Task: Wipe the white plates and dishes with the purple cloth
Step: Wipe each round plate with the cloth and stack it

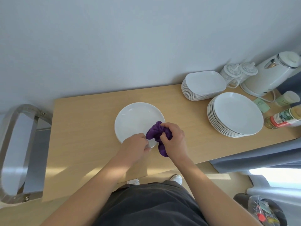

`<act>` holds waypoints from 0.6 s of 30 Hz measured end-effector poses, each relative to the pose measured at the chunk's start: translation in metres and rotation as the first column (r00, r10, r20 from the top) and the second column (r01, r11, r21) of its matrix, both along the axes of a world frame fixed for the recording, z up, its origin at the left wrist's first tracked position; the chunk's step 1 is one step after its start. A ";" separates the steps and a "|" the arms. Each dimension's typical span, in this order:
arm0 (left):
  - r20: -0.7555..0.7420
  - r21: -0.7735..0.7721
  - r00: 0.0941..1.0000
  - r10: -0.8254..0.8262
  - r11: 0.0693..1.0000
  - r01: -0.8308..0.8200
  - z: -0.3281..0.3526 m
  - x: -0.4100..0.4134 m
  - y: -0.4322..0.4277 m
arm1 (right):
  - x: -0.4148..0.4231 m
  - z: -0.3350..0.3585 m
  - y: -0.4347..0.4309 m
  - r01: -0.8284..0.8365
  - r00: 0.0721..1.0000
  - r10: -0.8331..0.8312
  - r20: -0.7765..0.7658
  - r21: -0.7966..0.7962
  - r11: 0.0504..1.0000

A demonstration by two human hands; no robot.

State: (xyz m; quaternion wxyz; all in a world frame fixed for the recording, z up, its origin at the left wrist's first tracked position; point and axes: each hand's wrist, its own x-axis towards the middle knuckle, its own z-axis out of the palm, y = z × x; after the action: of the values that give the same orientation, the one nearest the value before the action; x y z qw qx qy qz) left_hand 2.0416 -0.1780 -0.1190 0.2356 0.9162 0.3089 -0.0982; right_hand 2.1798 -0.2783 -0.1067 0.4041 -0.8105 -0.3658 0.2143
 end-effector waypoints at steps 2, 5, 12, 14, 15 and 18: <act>-0.027 0.038 0.999 -0.033 0.999 0.034 0.002 0.000 -0.005 | 0.000 -0.004 0.001 0.005 1.000 -0.005 0.010 0.014 1.000; -0.116 0.084 0.992 -0.048 0.995 0.058 0.001 0.003 -0.013 | 0.003 -0.004 0.002 -0.008 1.000 0.007 0.016 0.032 0.999; -0.291 0.155 0.950 -0.111 0.975 0.161 0.015 0.006 -0.025 | 0.017 0.010 0.004 -0.003 0.998 -0.007 0.063 0.157 0.988; -0.269 0.170 0.957 -0.106 0.973 0.155 0.019 0.006 -0.025 | 0.019 0.014 0.006 -0.003 0.998 -0.009 0.069 0.183 0.983; -0.246 0.179 0.964 -0.105 0.972 0.151 0.020 0.006 -0.024 | 0.019 0.017 0.006 -0.002 0.997 -0.011 0.071 0.193 0.981; -0.096 0.213 0.991 -0.095 0.971 0.114 0.024 0.006 -0.025 | 0.017 0.026 0.006 0.023 0.998 -0.037 0.057 0.228 0.973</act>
State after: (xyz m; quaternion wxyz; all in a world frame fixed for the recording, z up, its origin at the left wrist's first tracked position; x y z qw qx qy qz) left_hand 2.0475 -0.2025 -0.0953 0.1150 0.9464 0.2790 -0.1150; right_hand 2.1970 -0.2723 -0.0804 0.4860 -0.7707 -0.3875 0.1401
